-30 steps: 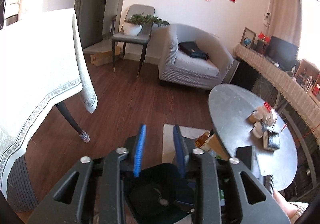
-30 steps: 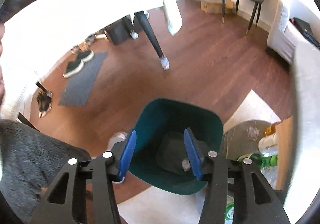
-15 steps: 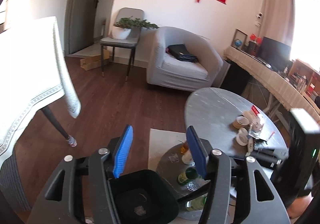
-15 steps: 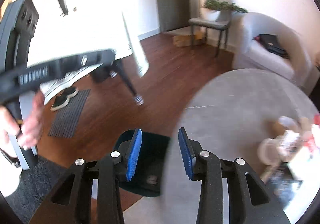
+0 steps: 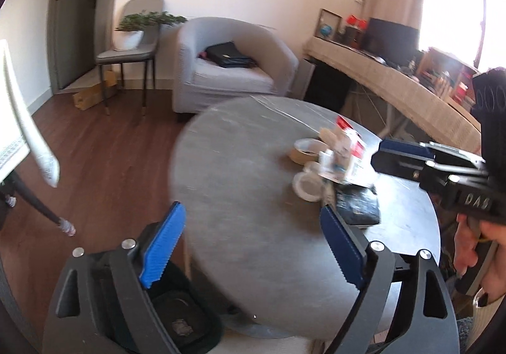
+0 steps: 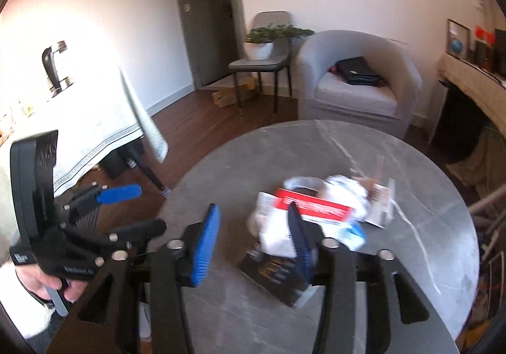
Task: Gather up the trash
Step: 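Grasp the black Face tissue pack with the left tool, then lift the tissue pack with the left tool while the right tool grasps the SanDisk package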
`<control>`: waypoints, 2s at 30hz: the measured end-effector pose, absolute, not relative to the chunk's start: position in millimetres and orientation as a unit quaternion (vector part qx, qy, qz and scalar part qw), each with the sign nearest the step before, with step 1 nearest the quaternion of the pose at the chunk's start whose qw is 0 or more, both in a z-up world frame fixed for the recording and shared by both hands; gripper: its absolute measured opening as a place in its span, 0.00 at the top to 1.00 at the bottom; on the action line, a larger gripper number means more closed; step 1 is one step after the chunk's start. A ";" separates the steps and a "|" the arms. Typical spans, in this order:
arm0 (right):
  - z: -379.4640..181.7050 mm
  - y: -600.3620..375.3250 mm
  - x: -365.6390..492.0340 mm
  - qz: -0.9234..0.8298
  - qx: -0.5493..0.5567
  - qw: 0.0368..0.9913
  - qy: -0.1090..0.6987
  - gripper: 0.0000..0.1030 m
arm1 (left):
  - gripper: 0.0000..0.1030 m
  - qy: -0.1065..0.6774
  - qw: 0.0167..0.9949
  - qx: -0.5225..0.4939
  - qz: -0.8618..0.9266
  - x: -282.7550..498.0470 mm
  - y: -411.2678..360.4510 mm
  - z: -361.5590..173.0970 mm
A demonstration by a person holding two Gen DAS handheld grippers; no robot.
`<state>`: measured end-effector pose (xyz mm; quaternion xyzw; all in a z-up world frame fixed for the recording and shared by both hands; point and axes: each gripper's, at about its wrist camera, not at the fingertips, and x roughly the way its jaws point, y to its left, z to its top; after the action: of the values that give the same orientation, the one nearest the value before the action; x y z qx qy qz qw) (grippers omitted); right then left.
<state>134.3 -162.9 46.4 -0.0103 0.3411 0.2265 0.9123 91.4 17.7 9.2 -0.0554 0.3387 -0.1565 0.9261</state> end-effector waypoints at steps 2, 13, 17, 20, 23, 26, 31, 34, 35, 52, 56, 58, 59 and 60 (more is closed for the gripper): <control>41.8 -180.1 133.8 0.215 -0.005 0.914 0.345 0.43 | 0.13 0.347 0.922 -0.051 -0.164 96.7 0.1 2.4; 16.9 -248.8 130.4 0.175 0.046 0.915 0.362 0.33 | 0.08 0.374 0.906 -0.003 -0.197 107.7 -88.7 -22.8; 12.8 -261.4 125.1 0.171 0.053 0.913 0.366 0.33 | 0.08 0.384 0.904 0.006 -0.188 114.0 -102.1 -32.8; 12.0 -263.8 120.7 0.172 0.055 0.912 0.368 0.33 | 0.08 0.387 0.904 0.016 -0.181 117.6 -109.3 -35.6; 10.0 -264.8 120.7 0.174 0.057 0.910 0.371 0.33 | 0.08 0.390 0.904 0.017 -0.175 121.1 -110.1 -35.4; 7.8 -263.1 119.7 0.177 0.058 0.908 0.375 0.33 | 0.08 0.404 0.899 0.004 -0.172 125.8 -110.1 -36.0; 7.0 -264.0 123.2 0.189 0.078 0.903 0.377 0.31 | 0.09 0.404 0.899 0.005 -0.168 127.5 -115.3 -33.0; 5.0 -263.2 127.3 0.213 0.105 0.896 0.375 0.30 | 0.24 0.406 0.900 0.008 -0.161 128.1 -116.6 -35.2; 4.2 -262.3 128.8 0.221 0.114 0.893 0.375 0.30 | 0.28 0.405 0.900 0.012 -0.160 128.4 -116.3 -35.1; 0.0 -219.2 143.8 0.252 0.129 0.881 0.379 0.15 | 0.30 0.410 0.896 0.012 -0.172 117.0 -75.7 -31.0; -2.3 -205.8 149.2 0.254 0.123 0.880 0.383 0.15 | 0.30 0.414 0.893 0.017 -0.173 112.2 -63.2 -30.8; -3.7 -199.8 152.4 0.253 0.121 0.880 0.385 0.15 | 0.30 0.415 0.893 0.018 -0.173 110.2 -57.1 -30.7; -5.0 -196.1 154.0 0.250 0.117 0.880 0.386 0.15 | 0.30 0.416 0.893 0.019 -0.173 108.5 -55.0 -30.8; -6.5 -192.8 155.8 0.244 0.111 0.882 0.389 0.15 | 0.30 0.416 0.892 0.018 -0.174 107.0 -52.6 -30.7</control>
<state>155.8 -192.8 -6.5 0.1110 0.3888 0.2438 0.8815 107.0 -52.6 -30.7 0.0184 0.4161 -0.1739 0.8923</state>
